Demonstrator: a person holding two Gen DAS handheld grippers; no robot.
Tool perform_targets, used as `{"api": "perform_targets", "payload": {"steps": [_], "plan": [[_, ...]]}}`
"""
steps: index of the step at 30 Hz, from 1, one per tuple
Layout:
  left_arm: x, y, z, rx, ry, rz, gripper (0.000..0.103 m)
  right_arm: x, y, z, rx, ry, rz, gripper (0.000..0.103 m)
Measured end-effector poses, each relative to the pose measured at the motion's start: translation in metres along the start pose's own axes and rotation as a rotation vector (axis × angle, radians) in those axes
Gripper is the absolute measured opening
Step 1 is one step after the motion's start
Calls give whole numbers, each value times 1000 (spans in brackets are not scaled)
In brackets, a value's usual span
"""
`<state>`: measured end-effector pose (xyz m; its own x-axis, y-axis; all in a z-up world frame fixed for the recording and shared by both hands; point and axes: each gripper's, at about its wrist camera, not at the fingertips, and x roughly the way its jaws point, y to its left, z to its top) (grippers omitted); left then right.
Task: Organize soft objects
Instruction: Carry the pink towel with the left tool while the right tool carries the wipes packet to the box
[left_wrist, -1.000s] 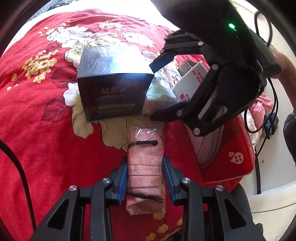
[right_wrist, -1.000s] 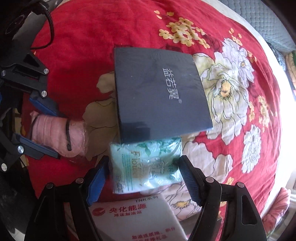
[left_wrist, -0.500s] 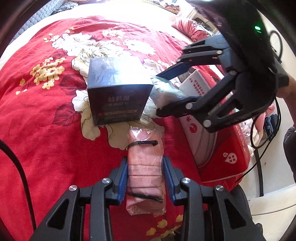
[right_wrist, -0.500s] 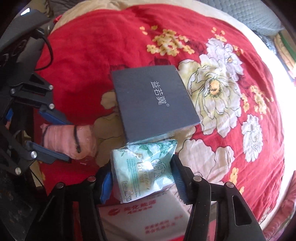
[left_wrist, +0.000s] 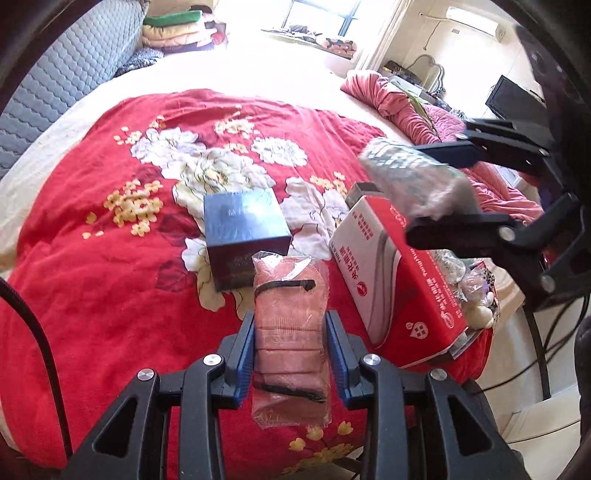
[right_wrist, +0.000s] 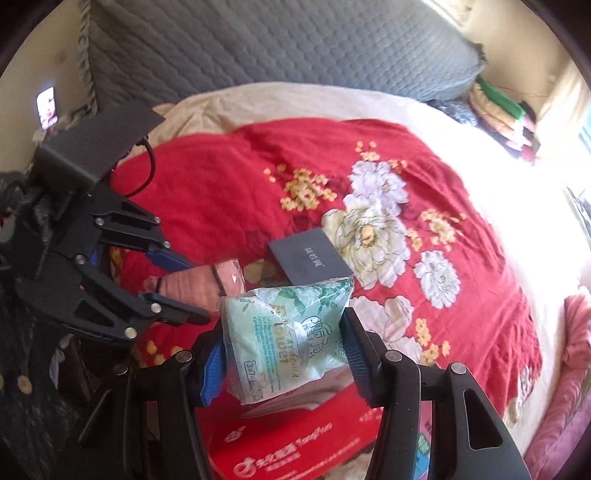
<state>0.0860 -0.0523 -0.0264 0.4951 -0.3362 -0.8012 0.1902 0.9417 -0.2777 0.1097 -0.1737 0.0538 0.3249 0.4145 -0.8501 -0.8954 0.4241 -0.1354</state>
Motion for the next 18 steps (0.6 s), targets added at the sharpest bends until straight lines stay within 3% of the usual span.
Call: {"api": "perform_targets", "payload": {"steps": [9,18], "plan": [[-42,-37,23,64,-86,11,36,-76,-6,-42,246,-119,-114,58],[-54,-118,52,198,-130,-6,36,-161,-26,-112,445,-198,-262,58]]}}
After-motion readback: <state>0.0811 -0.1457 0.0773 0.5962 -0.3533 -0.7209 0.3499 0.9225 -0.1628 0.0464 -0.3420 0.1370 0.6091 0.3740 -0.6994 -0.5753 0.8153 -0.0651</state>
